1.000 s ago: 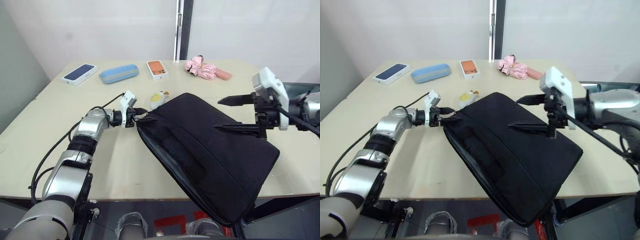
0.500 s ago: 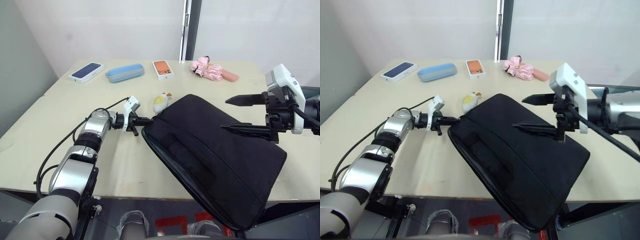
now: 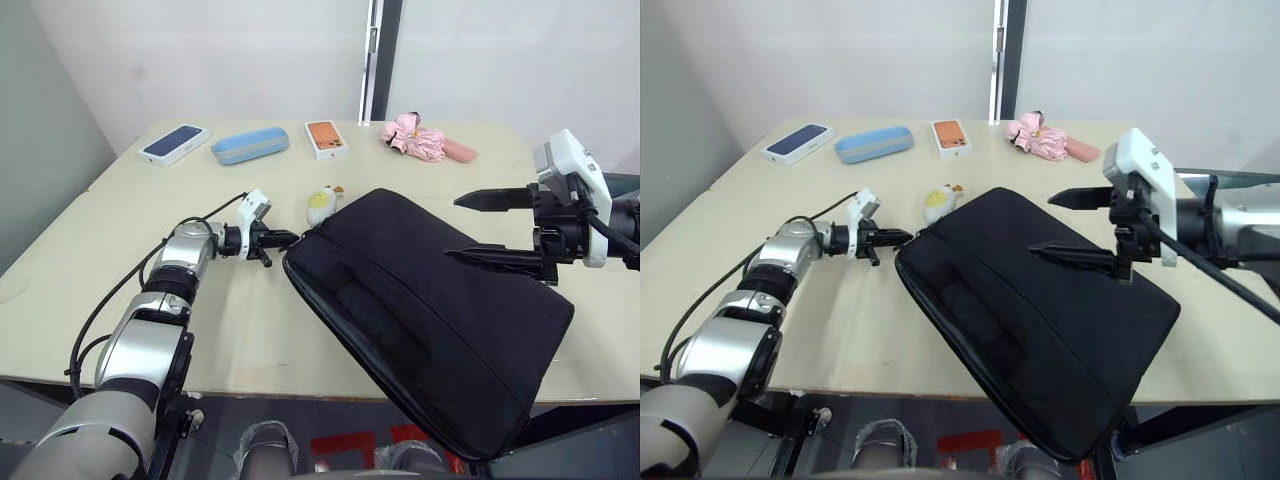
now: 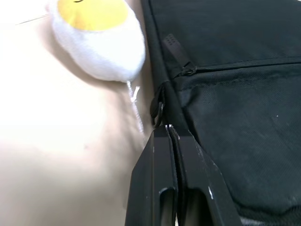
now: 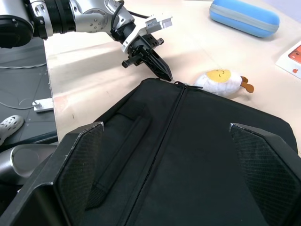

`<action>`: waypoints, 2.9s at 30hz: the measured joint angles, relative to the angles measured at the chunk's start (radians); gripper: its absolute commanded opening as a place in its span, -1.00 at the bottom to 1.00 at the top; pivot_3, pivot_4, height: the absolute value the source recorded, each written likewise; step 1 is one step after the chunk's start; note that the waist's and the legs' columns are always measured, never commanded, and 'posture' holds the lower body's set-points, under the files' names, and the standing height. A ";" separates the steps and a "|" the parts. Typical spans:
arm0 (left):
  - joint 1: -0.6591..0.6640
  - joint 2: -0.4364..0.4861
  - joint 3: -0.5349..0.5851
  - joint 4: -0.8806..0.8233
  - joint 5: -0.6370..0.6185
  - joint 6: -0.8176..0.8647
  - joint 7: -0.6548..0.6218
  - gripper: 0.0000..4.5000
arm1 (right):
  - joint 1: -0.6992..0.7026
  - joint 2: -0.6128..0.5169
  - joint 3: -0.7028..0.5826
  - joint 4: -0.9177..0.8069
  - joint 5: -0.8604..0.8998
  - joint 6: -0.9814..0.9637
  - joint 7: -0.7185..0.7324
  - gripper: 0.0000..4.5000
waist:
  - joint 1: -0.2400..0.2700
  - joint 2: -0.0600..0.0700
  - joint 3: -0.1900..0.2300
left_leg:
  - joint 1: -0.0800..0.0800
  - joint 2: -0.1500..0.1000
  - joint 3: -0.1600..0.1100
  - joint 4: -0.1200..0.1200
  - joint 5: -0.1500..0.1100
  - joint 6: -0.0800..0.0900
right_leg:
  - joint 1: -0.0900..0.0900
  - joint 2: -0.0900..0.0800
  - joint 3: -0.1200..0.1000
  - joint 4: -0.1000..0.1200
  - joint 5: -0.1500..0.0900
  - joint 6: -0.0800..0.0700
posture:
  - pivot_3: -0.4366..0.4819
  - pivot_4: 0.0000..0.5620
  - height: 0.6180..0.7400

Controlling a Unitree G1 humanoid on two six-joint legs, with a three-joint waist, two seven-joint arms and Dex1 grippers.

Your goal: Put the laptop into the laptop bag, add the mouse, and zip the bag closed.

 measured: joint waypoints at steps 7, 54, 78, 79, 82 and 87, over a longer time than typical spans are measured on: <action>0.002 0.016 0.024 -0.039 -0.013 0.044 -0.012 0.44 | 0.000 -0.002 0.022 0.008 0.001 -0.015 0.014 1.00 | 0.001 0.000 0.000 | -0.001 0.000 0.000 0.000 0.000 0.000 | 0.000 0.000 0.000 -0.001 0.000 0.000 | -0.05 -0.47 1.00; -0.020 -0.039 0.068 0.041 -0.010 0.114 0.076 -1.00 | -0.008 0.000 0.131 0.037 -0.024 -0.048 -0.015 1.00 | -0.018 0.000 0.000 | 0.000 0.000 0.000 -0.002 0.000 0.000 | 0.000 0.000 0.000 -0.002 0.000 0.000 | -0.05 -0.47 1.00; 0.415 0.117 0.274 -0.553 -0.205 0.364 0.296 -1.00 | 0.423 0.215 0.074 0.243 -0.013 0.285 -0.188 1.00 | -0.047 0.001 0.000 | 0.000 0.000 0.002 -0.010 -0.001 -0.002 | -0.001 0.000 0.000 -0.011 -0.001 0.000 | -0.05 -0.47 1.00; 0.417 0.117 0.274 -0.558 -0.205 0.365 0.301 -1.00 | 0.423 0.236 0.072 0.246 -0.011 0.299 -0.204 1.00 | -0.048 0.001 0.000 | 0.000 0.000 0.002 -0.010 -0.001 -0.002 | -0.001 0.000 0.000 -0.011 -0.001 0.000 | -0.05 -0.47 1.00; 0.424 0.118 0.273 -0.572 -0.206 0.366 0.311 -1.00 | 0.405 0.324 0.038 0.270 0.033 0.353 -0.263 1.00 | -0.050 0.001 0.000 | 0.001 0.000 0.002 -0.010 -0.001 -0.002 | 0.000 0.000 -0.001 -0.011 -0.001 0.000 | -0.05 -0.47 1.00; 0.435 0.124 0.269 -0.590 -0.208 0.371 0.310 -1.00 | 0.373 0.435 -0.005 0.295 0.105 0.426 -0.346 0.88 | -0.050 0.001 0.000 | 0.001 0.000 0.002 -0.011 -0.001 -0.002 | 0.000 0.001 -0.001 -0.011 -0.001 0.001 | -0.05 -0.47 1.00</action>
